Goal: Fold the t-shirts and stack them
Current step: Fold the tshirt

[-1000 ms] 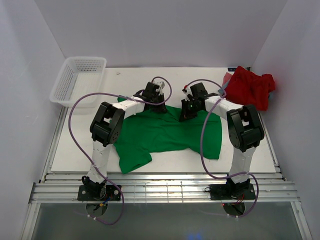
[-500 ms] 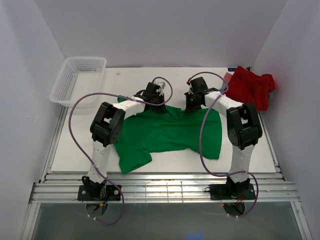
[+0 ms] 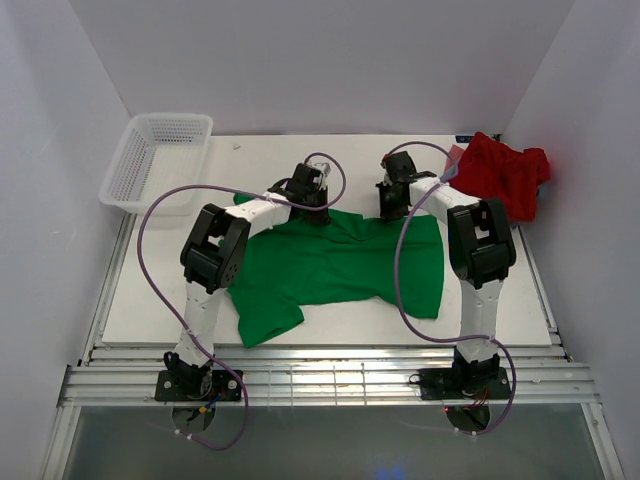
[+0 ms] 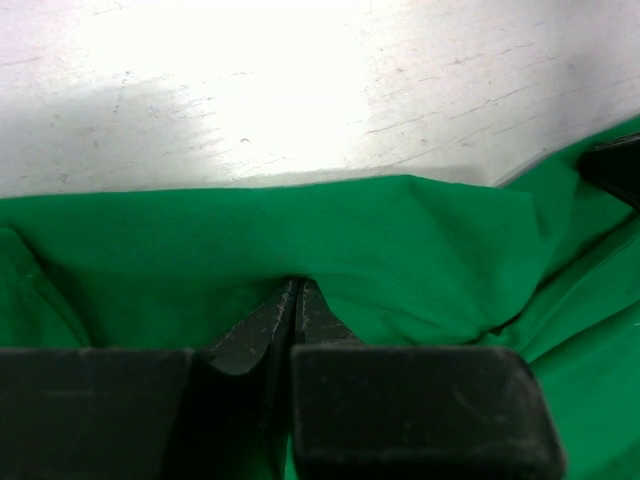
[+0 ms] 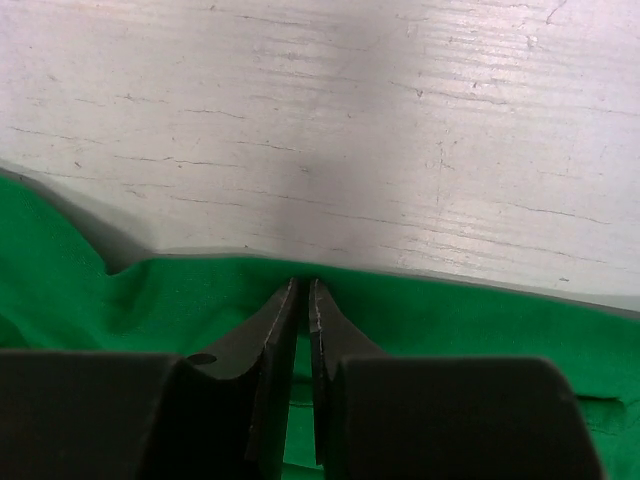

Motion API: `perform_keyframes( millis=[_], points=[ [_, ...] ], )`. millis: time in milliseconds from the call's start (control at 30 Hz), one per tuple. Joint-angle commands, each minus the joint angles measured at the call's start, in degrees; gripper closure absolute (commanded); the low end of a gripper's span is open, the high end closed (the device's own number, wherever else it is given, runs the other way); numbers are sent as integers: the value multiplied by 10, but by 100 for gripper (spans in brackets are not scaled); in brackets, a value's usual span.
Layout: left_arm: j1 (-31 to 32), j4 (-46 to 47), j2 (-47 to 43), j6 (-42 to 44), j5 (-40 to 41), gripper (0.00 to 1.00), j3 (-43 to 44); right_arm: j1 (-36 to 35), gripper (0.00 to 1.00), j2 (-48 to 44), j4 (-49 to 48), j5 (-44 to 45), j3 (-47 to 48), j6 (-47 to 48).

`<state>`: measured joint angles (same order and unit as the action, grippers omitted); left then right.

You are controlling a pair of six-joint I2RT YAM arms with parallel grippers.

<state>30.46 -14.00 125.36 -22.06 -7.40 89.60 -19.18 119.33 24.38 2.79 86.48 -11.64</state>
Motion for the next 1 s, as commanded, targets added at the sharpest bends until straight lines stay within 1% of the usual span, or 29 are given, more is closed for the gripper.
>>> perform_keyframes(
  millis=[0, 333, 500, 600, 667, 700, 733, 800, 833, 900, 967],
  points=[
    [-10, -24, 7, 13, 30, 86, 17, 3, 85, 13, 33, 28, 1, 2],
    [-38, -31, 17, 4, 35, 87, 25, 27, 85, 60, 45, 71, 42, 18],
    [-46, -36, 31, 8, 23, 87, 48, 45, 85, 99, 65, 65, 121, 23],
    [-46, -36, 49, 11, 4, 87, 74, 55, 85, 115, 65, 46, 160, 31],
    [-46, -39, 59, 11, -9, 87, 98, 57, 83, 92, 33, 37, 154, 38],
    [-46, -44, 66, 11, -10, 87, 105, 58, 82, 75, 17, 38, 131, 40],
    [-46, -45, 68, 11, -12, 87, 111, 59, 78, 33, -14, 42, 118, 41],
    [-46, -44, 73, 12, -16, 87, 123, 59, 75, -27, -42, 45, 84, 50],
    [-46, -45, 74, 12, -17, 87, 125, 59, 72, -45, -46, 54, 77, 55],
    [-46, -45, 79, 14, -22, 87, 135, 59, 61, -72, -38, 63, 70, 71],
    [-46, -44, 83, 15, -23, 87, 140, 60, 56, -95, -15, 71, 67, 88]
  ],
)
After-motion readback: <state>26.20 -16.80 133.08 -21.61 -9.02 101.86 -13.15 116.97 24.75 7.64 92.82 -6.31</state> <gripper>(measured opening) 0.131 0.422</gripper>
